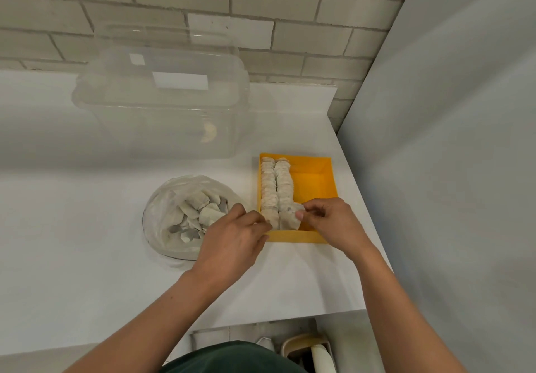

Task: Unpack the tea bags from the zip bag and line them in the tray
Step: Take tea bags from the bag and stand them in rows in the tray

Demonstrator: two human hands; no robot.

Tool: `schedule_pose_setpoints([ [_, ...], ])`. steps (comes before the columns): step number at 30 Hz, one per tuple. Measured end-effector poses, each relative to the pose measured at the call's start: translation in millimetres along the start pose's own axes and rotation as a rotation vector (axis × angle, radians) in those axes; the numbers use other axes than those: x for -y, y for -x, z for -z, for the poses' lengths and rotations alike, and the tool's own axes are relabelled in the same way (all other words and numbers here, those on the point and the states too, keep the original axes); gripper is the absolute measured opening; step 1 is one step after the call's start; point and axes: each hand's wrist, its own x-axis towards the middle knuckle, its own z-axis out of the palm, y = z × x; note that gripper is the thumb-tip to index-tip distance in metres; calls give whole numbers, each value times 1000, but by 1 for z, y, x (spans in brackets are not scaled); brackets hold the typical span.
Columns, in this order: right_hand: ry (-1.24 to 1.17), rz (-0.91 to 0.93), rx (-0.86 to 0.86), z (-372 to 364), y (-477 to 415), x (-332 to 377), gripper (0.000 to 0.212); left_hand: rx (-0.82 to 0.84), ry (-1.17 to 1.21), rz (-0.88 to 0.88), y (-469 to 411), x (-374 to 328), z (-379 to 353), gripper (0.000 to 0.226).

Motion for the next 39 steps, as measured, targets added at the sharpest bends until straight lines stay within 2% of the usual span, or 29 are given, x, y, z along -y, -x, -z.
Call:
schedule_pose_setpoints([
  [4, 69, -50, 99, -8, -11, -2, 10, 15, -80, -42, -6, 1, -13, 16],
  [6, 145, -71, 117, -12, -16, -1, 21, 19, -84, -38, -7, 4, -21, 19],
  [11, 280, -114, 75, -16, -21, -1, 27, 4, -103, -28, -12, 5, -27, 19],
  [16, 328, -153, 40, -18, -23, 1, 52, -11, -116, -46, -11, 6, -29, 17],
  [19, 339, -167, 50, -20, -27, 1, 57, -13, -115, -51, -12, 6, -30, 18],
  [23, 325, -171, 79, -21, -30, 3, 57, -70, -15, -42, -11, 0, -16, 10],
  [26, 302, -175, 54, -15, -24, 9, 55, -135, 125, 40, -4, 2, 5, 15],
  [29, 234, -88, -86, -12, -10, 24, 38, -241, 225, 200, 8, 20, 25, 21],
  [33, -38, 141, -225, -31, 16, 63, 11, -321, 144, 441, 31, 60, 45, 19],
  [36, -132, 322, -167, -58, 33, 97, 7, -276, 103, 568, 51, 87, 50, 17],
  [39, 6, 482, 41, -88, 37, 118, 11, -107, 78, 623, 63, 110, 44, 15],
])
